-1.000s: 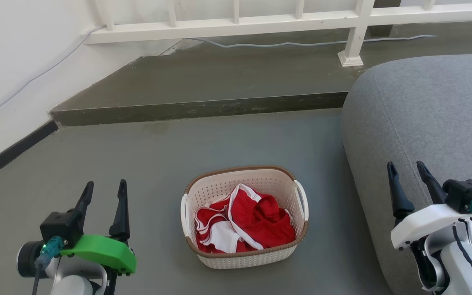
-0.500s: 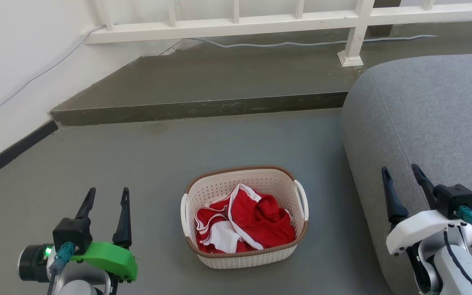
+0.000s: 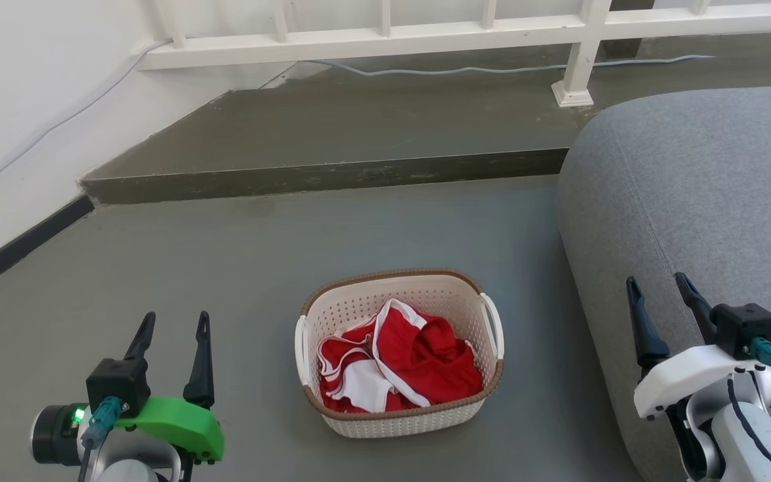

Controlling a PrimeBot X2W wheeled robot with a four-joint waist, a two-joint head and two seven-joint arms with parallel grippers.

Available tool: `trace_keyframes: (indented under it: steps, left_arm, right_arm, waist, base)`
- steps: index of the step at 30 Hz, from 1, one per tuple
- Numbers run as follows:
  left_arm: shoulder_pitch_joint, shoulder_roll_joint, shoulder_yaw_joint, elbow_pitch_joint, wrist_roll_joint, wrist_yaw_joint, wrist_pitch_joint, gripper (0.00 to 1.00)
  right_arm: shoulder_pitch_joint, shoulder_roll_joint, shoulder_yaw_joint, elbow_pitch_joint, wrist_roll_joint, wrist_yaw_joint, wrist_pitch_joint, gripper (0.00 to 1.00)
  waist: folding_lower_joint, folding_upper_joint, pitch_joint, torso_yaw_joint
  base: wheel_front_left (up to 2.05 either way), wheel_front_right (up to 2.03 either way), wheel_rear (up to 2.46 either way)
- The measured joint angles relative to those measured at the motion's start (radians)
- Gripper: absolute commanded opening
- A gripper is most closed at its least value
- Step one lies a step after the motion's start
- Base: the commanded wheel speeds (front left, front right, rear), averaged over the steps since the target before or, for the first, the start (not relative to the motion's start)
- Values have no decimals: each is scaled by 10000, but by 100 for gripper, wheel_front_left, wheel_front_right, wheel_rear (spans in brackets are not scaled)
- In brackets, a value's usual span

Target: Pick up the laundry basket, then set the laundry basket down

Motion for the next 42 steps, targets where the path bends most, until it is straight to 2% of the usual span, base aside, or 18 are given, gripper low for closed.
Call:
trace_keyframes:
  steps: [24,34,42]
  left_arm:
    - [-194,-201,50,240,13,-163,-2,100]
    - [-632,-272,36,188,17,-209,-2,100]
    - [-1192,-464,17,167,19,-253,-2,100]
  right_arm:
    - [-23,240,-176,217,-2,265,0,100]
    - [-510,253,-276,178,-2,441,0,100]
    - [-1195,272,-374,132,0,577,0,100]
  waist:
    - [-1,0,208,14]
    - [0,0,995,41]
    - [0,0,2077,55]
  base:
    - [0,0,0]
    - [0,0,0]
    - [0,0,0]
